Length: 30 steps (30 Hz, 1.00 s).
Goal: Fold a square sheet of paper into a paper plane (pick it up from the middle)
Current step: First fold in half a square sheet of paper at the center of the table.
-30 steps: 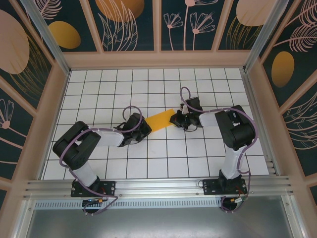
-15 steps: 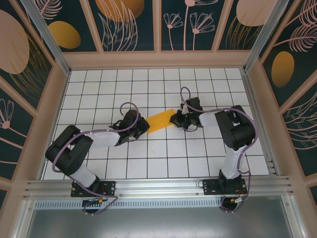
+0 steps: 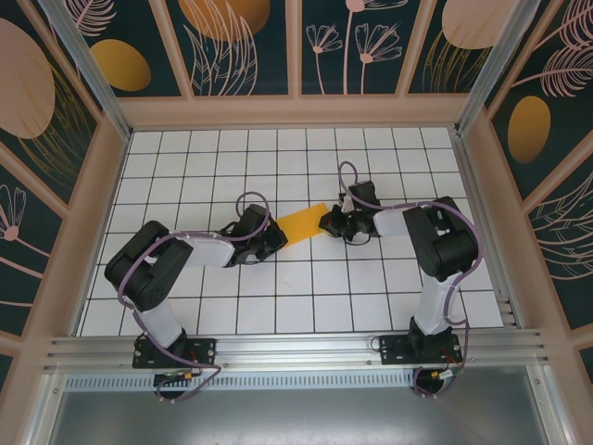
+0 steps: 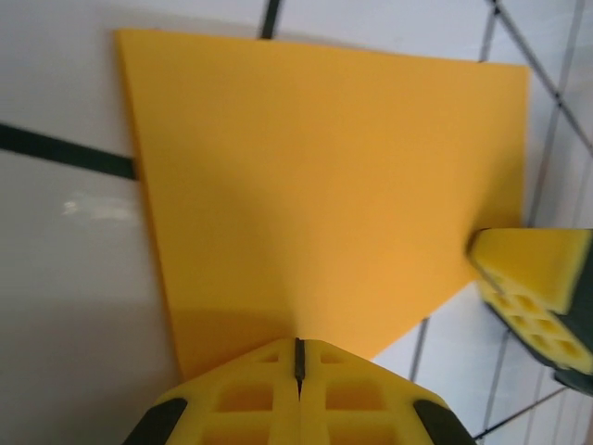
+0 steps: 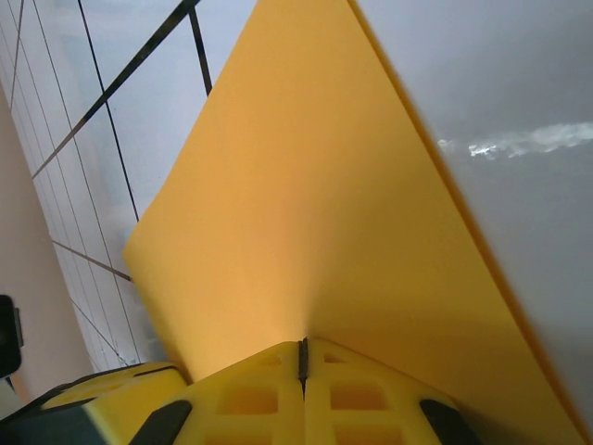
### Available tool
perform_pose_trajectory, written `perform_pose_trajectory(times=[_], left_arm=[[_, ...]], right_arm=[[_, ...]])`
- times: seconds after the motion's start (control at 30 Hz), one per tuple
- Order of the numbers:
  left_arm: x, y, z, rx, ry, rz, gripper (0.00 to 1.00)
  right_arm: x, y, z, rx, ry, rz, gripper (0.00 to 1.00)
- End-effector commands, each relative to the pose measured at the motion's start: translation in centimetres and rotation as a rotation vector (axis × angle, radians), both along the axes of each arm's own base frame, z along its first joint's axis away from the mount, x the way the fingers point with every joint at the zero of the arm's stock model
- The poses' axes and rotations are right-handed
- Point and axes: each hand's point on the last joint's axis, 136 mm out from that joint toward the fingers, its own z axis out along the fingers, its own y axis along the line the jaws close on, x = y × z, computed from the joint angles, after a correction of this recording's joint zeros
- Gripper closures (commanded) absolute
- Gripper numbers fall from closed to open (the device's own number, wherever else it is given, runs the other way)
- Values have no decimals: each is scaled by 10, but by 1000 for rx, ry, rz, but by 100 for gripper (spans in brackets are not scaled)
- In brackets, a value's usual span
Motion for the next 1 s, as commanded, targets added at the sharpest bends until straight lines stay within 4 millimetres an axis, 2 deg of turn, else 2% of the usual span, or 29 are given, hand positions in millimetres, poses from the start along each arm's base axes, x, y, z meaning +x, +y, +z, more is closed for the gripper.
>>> perform_pose_trajectory(times=[0.0,0.1,0.2,0.37,0.57,0.77,0.93,0.97], left_arm=[[-7,3,-15,43,66,-1,100],[-10,6,-24,61,97,6,100],[-13,10,-28,76,112,15,100],[-14,12,-30,87,117,20,100],[-16,15,-32,98,127,30,100],[-19,21,-34,121,147,48,100],[-25,29,-41,151,180,75,100],[-26,31,-42,155,185,78,100]], right_arm=[[7,-3,13,-30,-51,12,100],[3,10,28,-12,-81,49,100],[-6,20,34,-2,-81,74,100],[-22,43,25,3,-46,121,100],[-28,64,13,-7,-18,170,100],[-31,58,-7,-65,19,170,100],[-30,50,-12,-96,7,170,100],[-21,38,-13,-100,-1,142,100]])
